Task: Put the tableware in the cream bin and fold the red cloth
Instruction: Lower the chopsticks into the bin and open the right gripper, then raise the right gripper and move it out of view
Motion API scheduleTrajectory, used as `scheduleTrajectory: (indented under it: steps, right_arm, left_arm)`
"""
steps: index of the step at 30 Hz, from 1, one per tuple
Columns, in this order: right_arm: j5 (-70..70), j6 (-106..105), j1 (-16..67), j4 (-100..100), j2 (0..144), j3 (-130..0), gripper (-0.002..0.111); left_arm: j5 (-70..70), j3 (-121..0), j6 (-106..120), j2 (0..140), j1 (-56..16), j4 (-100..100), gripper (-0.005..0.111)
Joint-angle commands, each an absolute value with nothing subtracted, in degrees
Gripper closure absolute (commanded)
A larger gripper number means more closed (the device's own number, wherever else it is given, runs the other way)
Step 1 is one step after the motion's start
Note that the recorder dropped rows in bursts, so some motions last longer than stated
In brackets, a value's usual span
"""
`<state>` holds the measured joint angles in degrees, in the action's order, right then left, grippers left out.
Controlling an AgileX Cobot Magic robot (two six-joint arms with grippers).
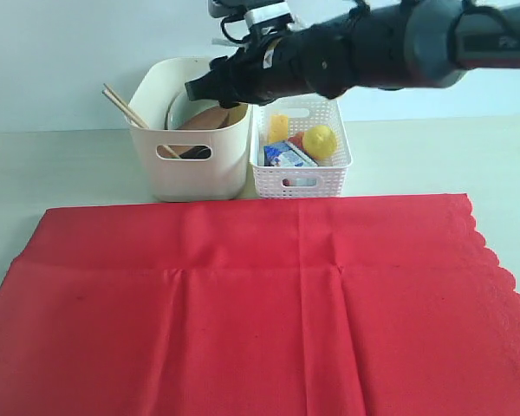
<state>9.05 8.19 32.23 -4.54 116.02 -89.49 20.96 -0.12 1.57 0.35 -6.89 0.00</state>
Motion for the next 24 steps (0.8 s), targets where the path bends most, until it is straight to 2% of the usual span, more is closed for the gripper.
scheduleTrajectory:
  steps: [1, 13, 24]
  right_arm:
    - [24.55, 8.53, 32.16, -4.32, 109.75, -90.15, 0.057]
    - [57.17, 9.70, 32.16, -4.97, 92.65, -90.15, 0.065]
    - [64.44, 12.15, 32.16, -10.44, 70.24, -79.46, 0.065]
  left_arm:
    - [20.36, 0.00, 1.30, 0.00, -6.75, -0.31, 0.107]
    - [20.36, 0.00, 1.30, 0.00, -6.75, -0.31, 0.107]
    - [20.36, 0.00, 1.30, 0.00, -6.75, -0.31, 0.107]
